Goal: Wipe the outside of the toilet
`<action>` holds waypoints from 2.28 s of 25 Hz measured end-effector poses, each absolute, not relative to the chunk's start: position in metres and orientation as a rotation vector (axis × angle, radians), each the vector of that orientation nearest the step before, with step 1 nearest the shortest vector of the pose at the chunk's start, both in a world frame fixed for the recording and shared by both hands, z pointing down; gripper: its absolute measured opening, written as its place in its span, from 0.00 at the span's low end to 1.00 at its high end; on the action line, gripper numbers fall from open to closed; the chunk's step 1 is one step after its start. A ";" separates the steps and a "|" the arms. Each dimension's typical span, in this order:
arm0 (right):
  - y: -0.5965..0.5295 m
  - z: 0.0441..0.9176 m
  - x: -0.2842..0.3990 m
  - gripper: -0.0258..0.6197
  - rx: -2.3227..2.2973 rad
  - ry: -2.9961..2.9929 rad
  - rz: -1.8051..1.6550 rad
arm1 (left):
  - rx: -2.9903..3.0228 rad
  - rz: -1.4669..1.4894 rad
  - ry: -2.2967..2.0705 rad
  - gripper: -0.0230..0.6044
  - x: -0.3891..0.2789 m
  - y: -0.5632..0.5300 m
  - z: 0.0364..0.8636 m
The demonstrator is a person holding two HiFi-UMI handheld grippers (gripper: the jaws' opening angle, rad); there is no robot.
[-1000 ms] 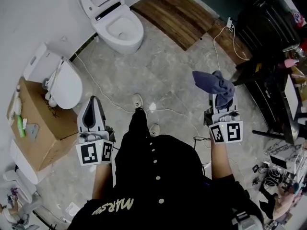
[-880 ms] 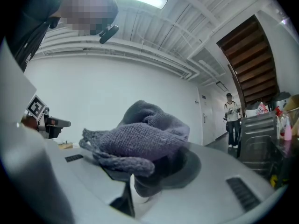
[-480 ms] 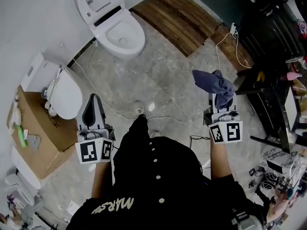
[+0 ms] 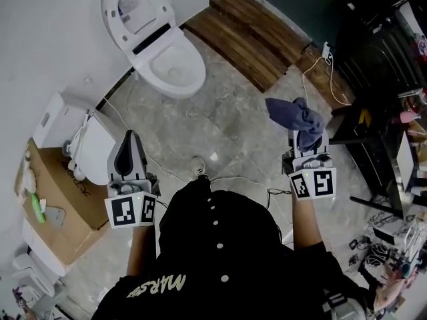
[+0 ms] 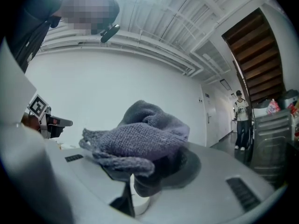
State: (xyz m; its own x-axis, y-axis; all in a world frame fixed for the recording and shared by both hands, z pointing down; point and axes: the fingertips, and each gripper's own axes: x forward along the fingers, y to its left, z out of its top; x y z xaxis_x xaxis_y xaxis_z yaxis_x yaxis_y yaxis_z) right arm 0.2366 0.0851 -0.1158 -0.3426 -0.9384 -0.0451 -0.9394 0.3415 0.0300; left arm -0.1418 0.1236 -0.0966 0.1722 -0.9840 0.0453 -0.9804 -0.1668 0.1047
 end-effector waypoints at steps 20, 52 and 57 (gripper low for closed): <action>-0.018 -0.107 0.176 0.23 -1.574 2.747 0.067 | 2.168 0.002 -2.057 0.05 -0.173 0.076 -0.083; -0.110 -0.024 0.142 0.22 -1.242 2.921 0.004 | 1.985 0.088 -2.234 0.05 -0.139 0.066 -0.041; -0.117 0.000 0.128 0.22 -1.245 2.935 -0.021 | 2.006 0.103 -2.216 0.05 -0.145 0.044 -0.027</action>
